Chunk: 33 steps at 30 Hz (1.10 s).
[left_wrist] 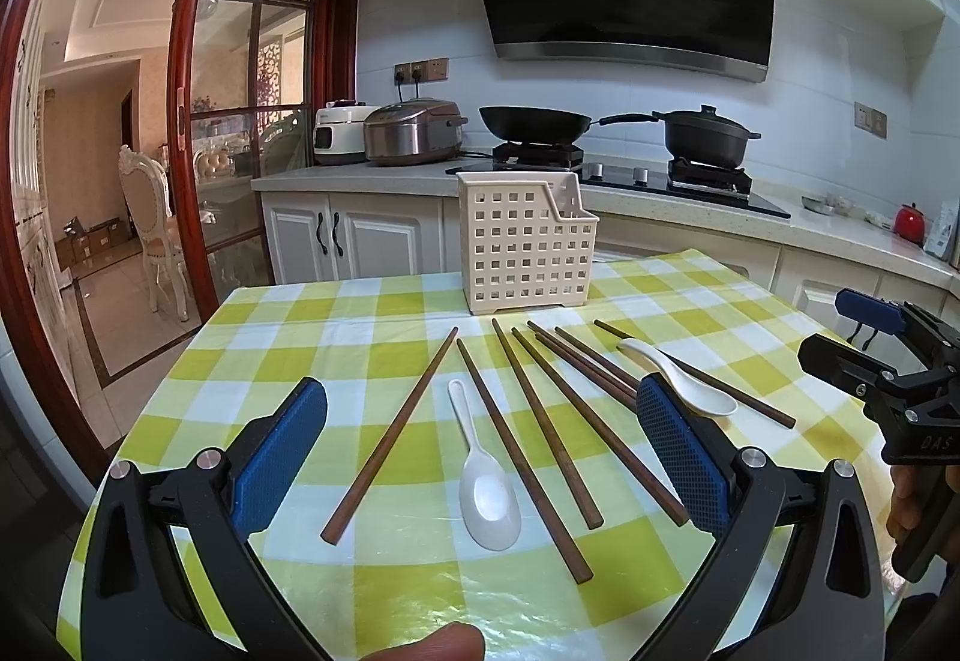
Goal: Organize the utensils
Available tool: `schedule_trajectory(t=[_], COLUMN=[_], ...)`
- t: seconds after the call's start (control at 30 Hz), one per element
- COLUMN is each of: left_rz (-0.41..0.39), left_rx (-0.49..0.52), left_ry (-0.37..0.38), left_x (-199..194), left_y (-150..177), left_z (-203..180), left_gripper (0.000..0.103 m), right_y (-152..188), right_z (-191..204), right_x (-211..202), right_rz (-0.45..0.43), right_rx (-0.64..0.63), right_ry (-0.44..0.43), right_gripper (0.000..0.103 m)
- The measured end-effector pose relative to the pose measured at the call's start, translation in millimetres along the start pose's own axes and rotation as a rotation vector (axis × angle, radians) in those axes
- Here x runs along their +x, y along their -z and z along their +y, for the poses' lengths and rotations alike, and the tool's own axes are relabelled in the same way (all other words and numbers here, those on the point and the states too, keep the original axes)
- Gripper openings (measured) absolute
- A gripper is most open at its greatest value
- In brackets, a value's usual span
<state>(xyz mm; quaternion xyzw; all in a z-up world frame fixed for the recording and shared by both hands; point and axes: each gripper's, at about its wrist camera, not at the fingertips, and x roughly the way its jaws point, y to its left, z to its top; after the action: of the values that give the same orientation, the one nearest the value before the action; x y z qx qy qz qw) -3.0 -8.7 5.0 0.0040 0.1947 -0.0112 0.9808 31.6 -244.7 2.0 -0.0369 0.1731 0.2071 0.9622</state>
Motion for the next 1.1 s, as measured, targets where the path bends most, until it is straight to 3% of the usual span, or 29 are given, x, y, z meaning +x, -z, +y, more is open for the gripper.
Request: schedule_trajectory(t=[1.1], left_rz=[-0.005], left_rx=[-0.003], left_ry=[0.008], left_x=[1.9], left_y=[0.9], left_z=[-0.6], left_gripper=[0.097], right_y=[-1.9], right_z=[1.0], right_x=[2.1], right_rz=[-0.01], right_rx=[-0.002], right_ry=[-0.005], right_gripper=[0.099])
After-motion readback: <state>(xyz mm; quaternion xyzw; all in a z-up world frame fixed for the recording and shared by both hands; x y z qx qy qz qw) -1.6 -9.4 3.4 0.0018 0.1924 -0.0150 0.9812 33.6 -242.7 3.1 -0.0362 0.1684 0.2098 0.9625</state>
